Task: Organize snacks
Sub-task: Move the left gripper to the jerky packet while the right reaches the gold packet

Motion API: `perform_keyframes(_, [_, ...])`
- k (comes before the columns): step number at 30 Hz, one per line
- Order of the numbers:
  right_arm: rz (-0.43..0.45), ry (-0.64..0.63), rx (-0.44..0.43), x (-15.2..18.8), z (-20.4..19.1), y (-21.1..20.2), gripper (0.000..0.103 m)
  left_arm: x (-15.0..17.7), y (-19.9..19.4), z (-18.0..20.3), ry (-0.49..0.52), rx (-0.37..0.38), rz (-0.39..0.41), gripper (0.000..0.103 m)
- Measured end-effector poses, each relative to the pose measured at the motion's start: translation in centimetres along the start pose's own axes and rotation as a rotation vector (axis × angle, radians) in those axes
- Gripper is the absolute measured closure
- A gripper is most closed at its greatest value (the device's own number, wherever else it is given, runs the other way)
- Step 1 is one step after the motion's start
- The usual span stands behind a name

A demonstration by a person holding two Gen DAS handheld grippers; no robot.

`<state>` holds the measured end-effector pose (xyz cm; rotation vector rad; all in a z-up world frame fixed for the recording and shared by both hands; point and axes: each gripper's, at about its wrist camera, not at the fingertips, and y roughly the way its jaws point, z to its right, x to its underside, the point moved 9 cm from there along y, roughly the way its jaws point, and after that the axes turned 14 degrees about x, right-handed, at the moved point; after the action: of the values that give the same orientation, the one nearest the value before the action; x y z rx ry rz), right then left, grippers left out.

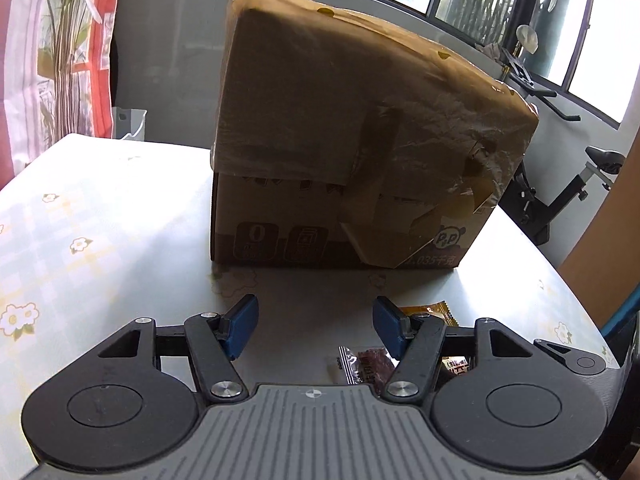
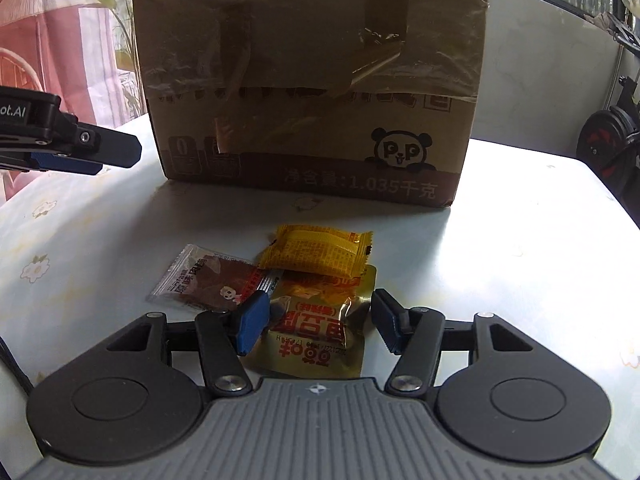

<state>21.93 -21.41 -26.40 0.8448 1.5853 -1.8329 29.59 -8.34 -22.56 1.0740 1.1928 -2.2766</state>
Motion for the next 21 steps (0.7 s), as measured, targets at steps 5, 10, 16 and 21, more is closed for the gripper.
perform_keyframes(5, [0.001, -0.009, 0.003, 0.1, 0.1, -0.4, 0.051, 1.4, 0.7, -0.3, -0.009, 0.007, -0.032, 0.037])
perform_keyframes(10, [0.002, 0.002, -0.013, 0.1, 0.6, -0.5, 0.058, 2.9, 1.3, 0.1, -0.007, 0.018, -0.059, 0.038])
perform_keyframes(16, [0.023, 0.083, -0.027, -0.2, 2.2, -1.3, 0.073, 3.8, 1.8, 1.5, 0.025, 0.031, -0.077, 0.038])
perform_keyframes(21, [0.023, 0.111, -0.022, -0.1, 2.9, -1.4, 0.073, 4.0, 3.3, 2.5, 0.056, 0.050, -0.116, 0.038])
